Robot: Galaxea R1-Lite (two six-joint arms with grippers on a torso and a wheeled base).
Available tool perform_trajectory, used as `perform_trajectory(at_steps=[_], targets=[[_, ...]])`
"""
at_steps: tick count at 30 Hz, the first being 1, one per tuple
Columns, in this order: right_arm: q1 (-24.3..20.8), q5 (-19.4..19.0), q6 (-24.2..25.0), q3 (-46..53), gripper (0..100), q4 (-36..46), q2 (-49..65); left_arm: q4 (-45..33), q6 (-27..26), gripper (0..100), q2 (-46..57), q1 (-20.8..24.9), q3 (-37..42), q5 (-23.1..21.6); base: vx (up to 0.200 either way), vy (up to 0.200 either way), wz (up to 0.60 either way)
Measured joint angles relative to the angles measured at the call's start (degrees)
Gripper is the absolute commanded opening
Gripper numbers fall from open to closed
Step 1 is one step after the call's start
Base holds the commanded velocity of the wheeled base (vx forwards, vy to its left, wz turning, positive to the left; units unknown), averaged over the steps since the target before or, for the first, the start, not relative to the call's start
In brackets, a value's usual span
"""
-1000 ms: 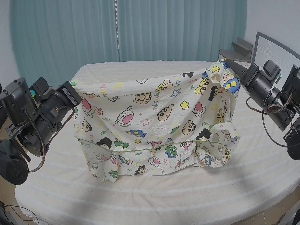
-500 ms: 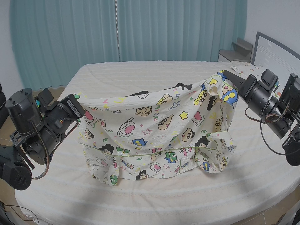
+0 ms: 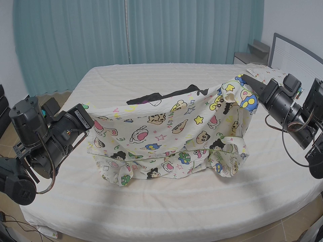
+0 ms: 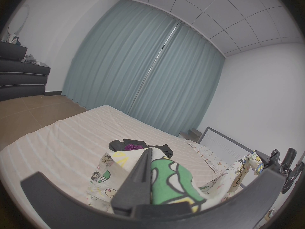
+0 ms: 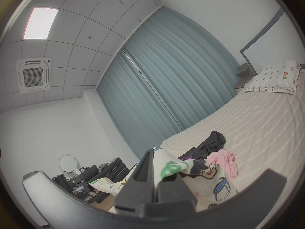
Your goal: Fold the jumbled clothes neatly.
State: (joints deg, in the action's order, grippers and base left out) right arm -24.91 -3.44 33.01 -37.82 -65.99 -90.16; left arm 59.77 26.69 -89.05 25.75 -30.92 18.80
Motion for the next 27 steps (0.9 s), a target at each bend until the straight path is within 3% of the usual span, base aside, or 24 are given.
perform_trajectory(at_steps=[9, 27], targets=[[-0.48, -0.12, 0.18, 0.66, 0, 0.0, 3.23, -0.05, 2.55, 0, 1.29, 0.43, 0.27, 0.0, 0.0, 0.0, 0.0], [-1.0, 0.02, 0.21, 0.52, 0, 0.06, 4.85, -0.1, 3.21, 0, 1.49, 2.04, -0.52, -0.02, 0.0, -0.2, 0.0]])
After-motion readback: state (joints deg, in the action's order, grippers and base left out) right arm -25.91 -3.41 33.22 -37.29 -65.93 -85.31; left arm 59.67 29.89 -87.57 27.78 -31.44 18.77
